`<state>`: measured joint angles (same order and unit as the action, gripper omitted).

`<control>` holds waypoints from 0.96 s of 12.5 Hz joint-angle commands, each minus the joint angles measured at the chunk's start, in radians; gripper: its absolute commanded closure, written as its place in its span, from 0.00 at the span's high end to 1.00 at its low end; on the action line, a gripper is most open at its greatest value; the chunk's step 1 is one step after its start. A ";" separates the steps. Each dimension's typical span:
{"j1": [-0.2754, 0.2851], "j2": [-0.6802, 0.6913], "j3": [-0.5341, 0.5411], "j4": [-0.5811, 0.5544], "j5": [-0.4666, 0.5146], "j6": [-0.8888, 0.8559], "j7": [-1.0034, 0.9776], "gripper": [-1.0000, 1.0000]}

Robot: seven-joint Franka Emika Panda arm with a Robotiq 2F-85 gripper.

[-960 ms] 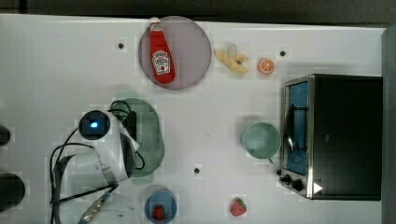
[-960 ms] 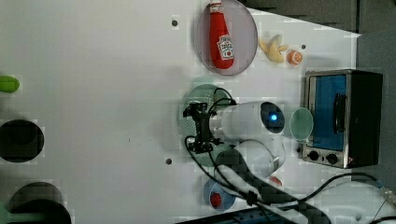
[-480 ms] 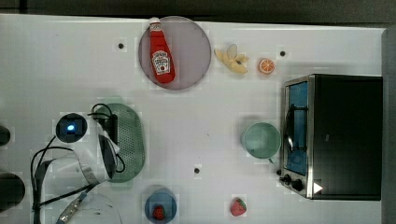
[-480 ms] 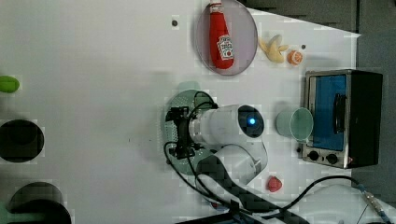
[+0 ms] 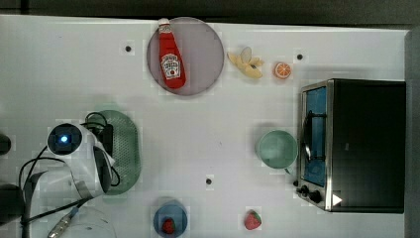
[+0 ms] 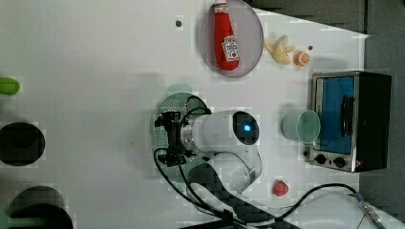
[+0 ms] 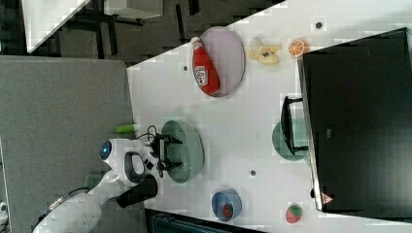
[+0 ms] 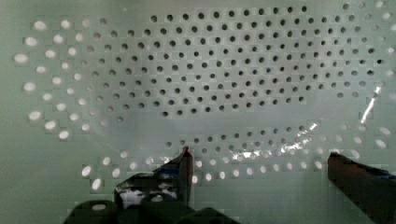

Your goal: Drag strainer right to left.

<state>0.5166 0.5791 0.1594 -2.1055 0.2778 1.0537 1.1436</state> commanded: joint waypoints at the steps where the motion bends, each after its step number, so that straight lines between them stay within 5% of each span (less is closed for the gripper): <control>1: 0.042 0.011 -0.011 0.080 0.002 0.003 0.082 1.00; 12: 0.097 0.017 -0.036 0.178 -0.011 -0.071 0.019 1.00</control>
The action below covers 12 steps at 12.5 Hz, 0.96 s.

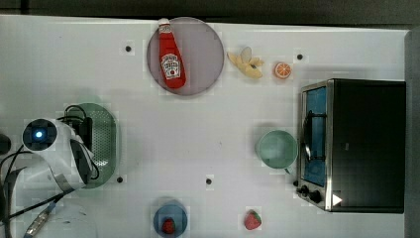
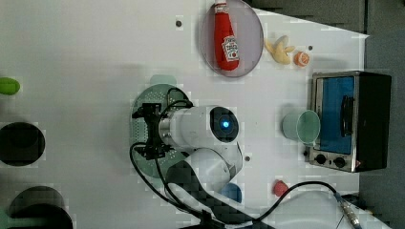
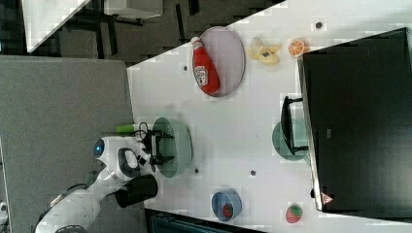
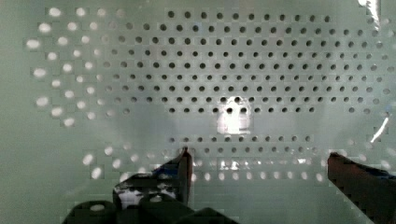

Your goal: Drag strainer right to left.

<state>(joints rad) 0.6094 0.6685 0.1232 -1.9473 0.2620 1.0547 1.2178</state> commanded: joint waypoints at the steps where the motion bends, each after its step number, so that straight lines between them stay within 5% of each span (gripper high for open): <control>1: 0.003 -0.122 -0.023 0.012 -0.021 -0.126 -0.128 1.00; 5: -0.006 -0.373 -0.193 0.017 -0.121 -0.335 -0.487 1.00; 12: -0.048 -0.719 -0.639 0.091 -0.256 -0.721 -1.157 1.00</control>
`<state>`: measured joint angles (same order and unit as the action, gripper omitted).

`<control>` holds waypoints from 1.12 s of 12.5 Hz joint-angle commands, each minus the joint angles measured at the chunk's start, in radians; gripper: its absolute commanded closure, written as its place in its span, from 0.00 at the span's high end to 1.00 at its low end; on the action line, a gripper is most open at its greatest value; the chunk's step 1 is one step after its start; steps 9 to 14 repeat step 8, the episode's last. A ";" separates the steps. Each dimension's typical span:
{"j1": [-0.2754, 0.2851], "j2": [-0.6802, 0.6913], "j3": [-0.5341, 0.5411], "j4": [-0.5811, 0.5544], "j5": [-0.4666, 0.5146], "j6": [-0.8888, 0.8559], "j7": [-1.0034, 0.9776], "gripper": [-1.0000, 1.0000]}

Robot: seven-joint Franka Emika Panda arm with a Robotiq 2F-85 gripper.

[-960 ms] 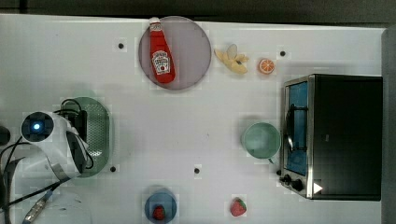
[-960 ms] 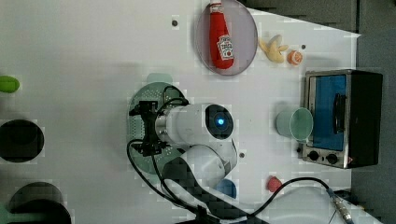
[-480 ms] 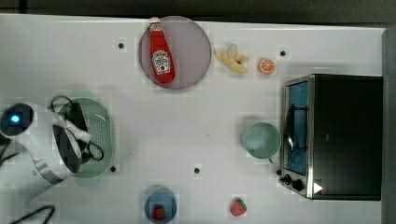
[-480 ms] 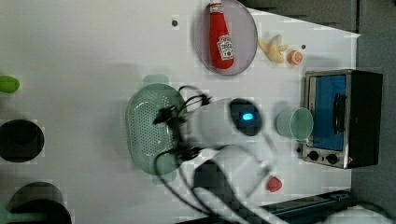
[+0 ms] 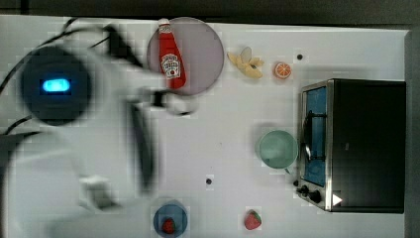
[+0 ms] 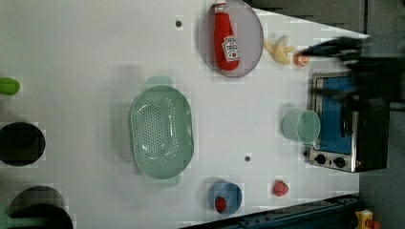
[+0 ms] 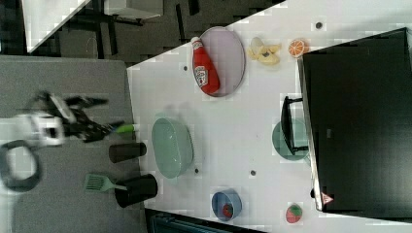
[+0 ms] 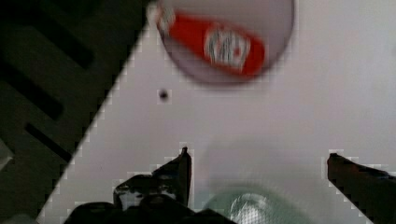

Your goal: Drag strainer right to left.

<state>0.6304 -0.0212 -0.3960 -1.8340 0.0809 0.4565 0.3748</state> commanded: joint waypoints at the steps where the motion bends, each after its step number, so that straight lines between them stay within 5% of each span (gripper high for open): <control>1: -0.073 -0.061 -0.173 -0.012 -0.103 -0.184 -0.417 1.00; 5: -0.077 -0.149 -0.279 -0.006 -0.154 -0.267 -0.542 1.00; 14: -0.077 -0.158 -0.263 -0.006 -0.226 -0.274 -0.458 1.00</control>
